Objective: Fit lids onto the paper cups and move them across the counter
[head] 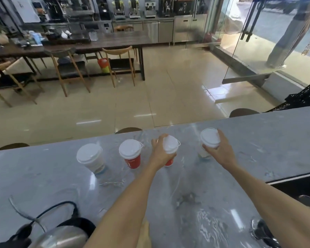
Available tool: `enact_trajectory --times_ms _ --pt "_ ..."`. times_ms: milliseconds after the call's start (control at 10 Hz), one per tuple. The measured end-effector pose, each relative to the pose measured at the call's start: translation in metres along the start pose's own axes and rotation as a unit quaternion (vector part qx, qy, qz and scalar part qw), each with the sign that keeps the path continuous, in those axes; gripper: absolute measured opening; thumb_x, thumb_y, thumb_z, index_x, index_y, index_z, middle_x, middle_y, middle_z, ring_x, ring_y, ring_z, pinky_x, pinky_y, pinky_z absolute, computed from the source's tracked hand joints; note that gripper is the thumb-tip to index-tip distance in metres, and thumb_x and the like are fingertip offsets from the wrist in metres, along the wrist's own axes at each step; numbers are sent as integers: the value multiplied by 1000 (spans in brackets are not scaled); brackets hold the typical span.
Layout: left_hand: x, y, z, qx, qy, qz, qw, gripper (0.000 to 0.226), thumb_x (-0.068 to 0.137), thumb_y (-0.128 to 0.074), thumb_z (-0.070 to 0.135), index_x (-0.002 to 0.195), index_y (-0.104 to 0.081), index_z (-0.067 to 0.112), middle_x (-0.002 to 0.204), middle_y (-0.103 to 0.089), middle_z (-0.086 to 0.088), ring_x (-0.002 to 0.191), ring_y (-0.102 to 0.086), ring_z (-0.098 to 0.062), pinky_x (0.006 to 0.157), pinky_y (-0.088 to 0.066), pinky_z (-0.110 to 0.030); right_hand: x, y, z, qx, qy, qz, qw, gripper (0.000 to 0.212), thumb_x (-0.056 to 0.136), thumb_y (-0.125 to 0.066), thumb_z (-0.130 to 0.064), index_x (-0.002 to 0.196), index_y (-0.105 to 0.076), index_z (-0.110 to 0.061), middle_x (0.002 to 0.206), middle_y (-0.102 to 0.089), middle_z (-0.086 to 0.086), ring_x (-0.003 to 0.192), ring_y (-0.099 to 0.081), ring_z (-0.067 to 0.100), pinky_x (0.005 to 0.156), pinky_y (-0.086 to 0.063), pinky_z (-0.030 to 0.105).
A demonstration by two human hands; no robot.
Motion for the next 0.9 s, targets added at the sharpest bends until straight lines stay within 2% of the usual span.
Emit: enact_trajectory --times_ms 100,200,300,400,500,600,700,800,900 --pt "-3 -4 -9 -15 -9 4 1000 76 72 -82 21 134 -42 37 125 -29 2 111 -45 -19 94 -35 -26 -7 -1 7 11 11 15 1000 86 77 -84 -25 147 -35 -13 140 -50 17 128 -46 35 99 -40 39" --pt "-1 -7 -12 -26 -18 8 999 76 73 -83 19 133 -42 39 128 -27 4 116 -42 -21 79 -45 -12 -9 -1 10 30 25 9 999 78 77 -84 -24 141 -39 -17 134 -52 12 122 -49 33 96 -46 44" --pt "3 -11 -9 -41 -20 20 999 74 74 -83 13 127 -42 43 128 -26 5 111 -40 -21 44 -37 6 -11 -2 10 44 22 10 999 78 77 -84 -23 140 -38 -18 134 -50 12 123 -47 33 99 -46 53" --pt "5 -15 -8 0 -23 49 999 75 72 -83 13 130 -42 39 134 -29 -1 113 -44 -23 47 -35 1 -9 -4 10 65 34 15 997 77 78 -83 -18 140 -38 -17 135 -49 12 124 -46 31 98 -47 55" --pt "4 -16 -1 6 -17 71 997 79 71 -83 14 134 -40 35 141 -29 -6 119 -46 -26 75 -42 -15 -7 -4 8 73 35 15 997 79 79 -83 -18 143 -36 -17 139 -45 11 127 -44 30 100 -46 56" --pt "-3 -26 2 25 -11 83 996 81 74 -84 14 136 -37 35 143 -28 -7 122 -45 -29 87 -38 -25 -8 -1 17 92 21 10 995 81 80 -82 -16 145 -33 -15 142 -42 12 130 -42 31 101 -45 57" --pt "-7 -24 -2 44 1 89 995 83 75 -84 18 139 -34 35 144 -26 -8 123 -46 -31 89 -41 -29 -12 -8 16 87 11 -4 996 83 79 -82 -14 145 -32 -13 143 -40 14 131 -41 33 104 -43 57" --pt "-6 -21 1 85 43 60 994 92 72 -87 27 143 -28 36 147 -21 -10 131 -39 -35 104 -45 -48 -10 -7 14 84 -22 -25 996 99 75 -85 -10 152 -23 -15 152 -31 15 138 -33 34 113 -34 47" --pt "-17 -13 15 130 94 7 987 114 69 -88 37 153 -11 39 160 0 -13 148 -9 -37 116 -26 -58 -17 0 6 56 -50 -65 995 126 70 -87 -3 158 2 -21 163 0 15 149 -9 31 113 -22 40"
Point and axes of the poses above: each hand's wrist, its own x-axis towards the middle knuckle, its own y-axis out of the back of the hand, z = x × y, the point moved 4 cm from there along x, towards the middle knuckle
